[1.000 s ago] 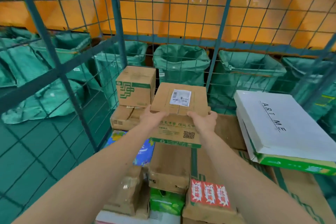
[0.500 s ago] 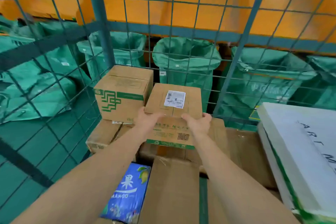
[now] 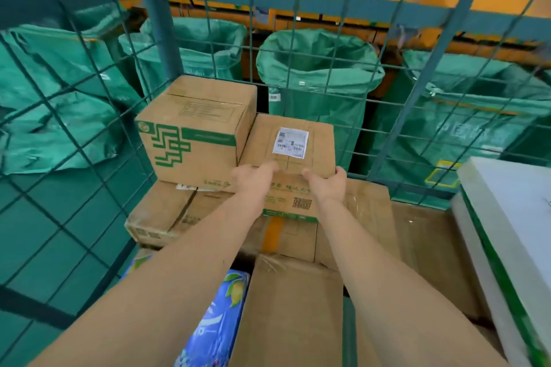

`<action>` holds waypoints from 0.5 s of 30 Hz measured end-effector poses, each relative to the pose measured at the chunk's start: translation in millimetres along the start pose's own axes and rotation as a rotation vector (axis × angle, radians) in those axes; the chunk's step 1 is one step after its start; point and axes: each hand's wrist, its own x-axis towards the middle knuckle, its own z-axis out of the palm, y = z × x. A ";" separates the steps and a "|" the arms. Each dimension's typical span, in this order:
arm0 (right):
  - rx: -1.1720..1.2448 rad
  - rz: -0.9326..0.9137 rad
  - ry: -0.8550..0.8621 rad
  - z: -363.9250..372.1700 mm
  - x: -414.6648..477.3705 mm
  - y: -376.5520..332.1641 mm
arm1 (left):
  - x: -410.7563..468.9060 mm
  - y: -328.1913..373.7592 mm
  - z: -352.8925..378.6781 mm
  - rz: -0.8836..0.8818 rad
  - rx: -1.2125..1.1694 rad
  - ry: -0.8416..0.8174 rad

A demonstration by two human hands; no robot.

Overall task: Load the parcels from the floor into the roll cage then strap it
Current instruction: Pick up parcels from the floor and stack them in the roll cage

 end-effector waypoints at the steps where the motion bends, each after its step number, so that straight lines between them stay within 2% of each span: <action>1: 0.001 -0.007 0.002 2.0 2.1 -0.5 | 0.4 0.8 1.7 -0.006 -0.007 -0.016; 5: -0.085 0.003 -0.053 -0.1 4.0 2.1 | -4.8 2.6 0.8 0.024 0.048 -0.058; 7: -0.127 0.077 -0.101 -6.8 -1.0 0.3 | -10.6 1.1 -1.9 0.052 0.083 -0.074; 9: -0.107 0.128 -0.116 -13.5 -11.0 -1.2 | -17.6 1.0 -5.7 0.050 0.085 -0.098; 15: -0.027 0.128 -0.158 -46.3 -66.4 -2.0 | -65.2 -2.2 -15.7 0.036 0.107 -0.111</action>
